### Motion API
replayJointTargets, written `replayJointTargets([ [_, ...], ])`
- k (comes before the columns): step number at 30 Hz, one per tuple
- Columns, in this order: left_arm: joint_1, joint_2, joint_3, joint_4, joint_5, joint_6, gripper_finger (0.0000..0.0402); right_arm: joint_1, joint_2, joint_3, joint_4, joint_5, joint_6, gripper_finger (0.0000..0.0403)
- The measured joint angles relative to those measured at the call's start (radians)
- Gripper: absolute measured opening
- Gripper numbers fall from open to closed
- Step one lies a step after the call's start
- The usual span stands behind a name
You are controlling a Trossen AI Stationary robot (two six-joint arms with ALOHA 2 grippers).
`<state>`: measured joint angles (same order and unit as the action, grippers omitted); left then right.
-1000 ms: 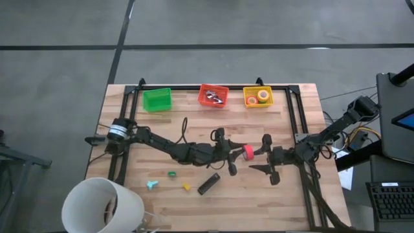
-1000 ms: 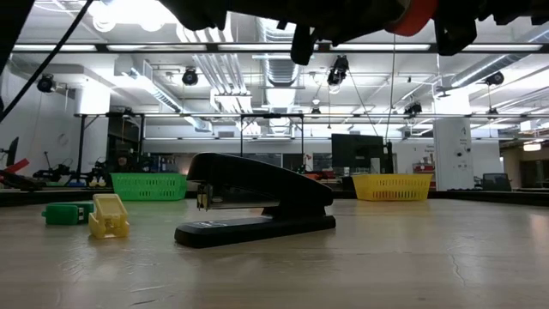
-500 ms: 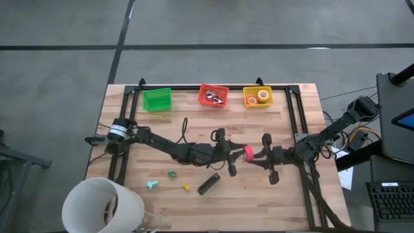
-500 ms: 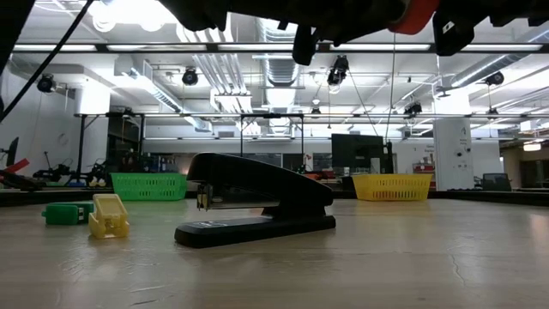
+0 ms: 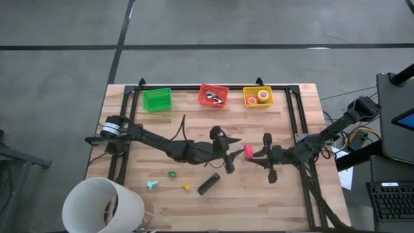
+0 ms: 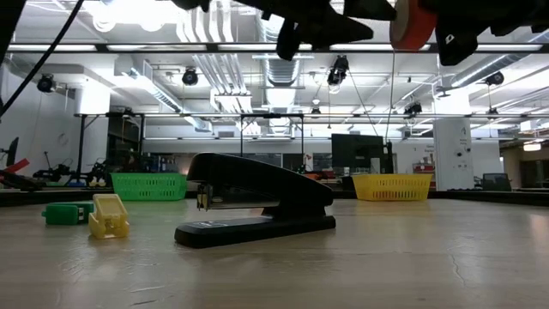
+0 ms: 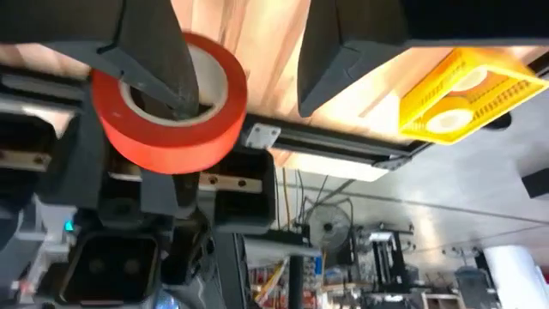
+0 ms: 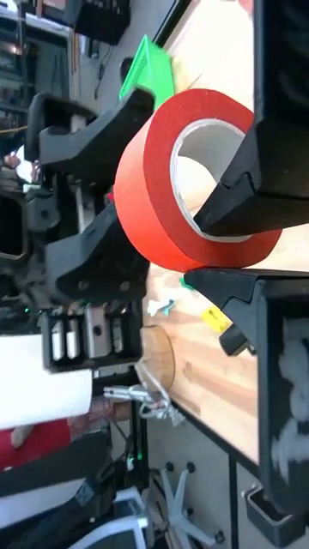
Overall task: Pick and place Stapler, Stapler remover, tape
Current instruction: Put the red tape into the yellow bin
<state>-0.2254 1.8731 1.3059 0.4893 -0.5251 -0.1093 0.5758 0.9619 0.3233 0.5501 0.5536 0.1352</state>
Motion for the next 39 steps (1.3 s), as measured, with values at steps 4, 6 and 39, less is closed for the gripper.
replayJointTargets([
  [4, -0.014, -0.031, -0.001, -0.095, 0.001, -0.003, 0.0210, 0.000, 0.000, 0.000, -0.001, 0.000, 0.009, 0.0044],
  [6, -0.018, -0.036, -0.001, -0.126, 0.004, -0.024, 0.0210, 0.000, 0.000, 0.000, -0.011, 0.015, 0.017, 0.0045],
  [39, -0.057, -0.042, -0.055, -0.215, 0.003, -0.127, 0.0209, -0.097, -0.157, 0.000, -0.441, 0.261, 0.206, 0.0047],
])
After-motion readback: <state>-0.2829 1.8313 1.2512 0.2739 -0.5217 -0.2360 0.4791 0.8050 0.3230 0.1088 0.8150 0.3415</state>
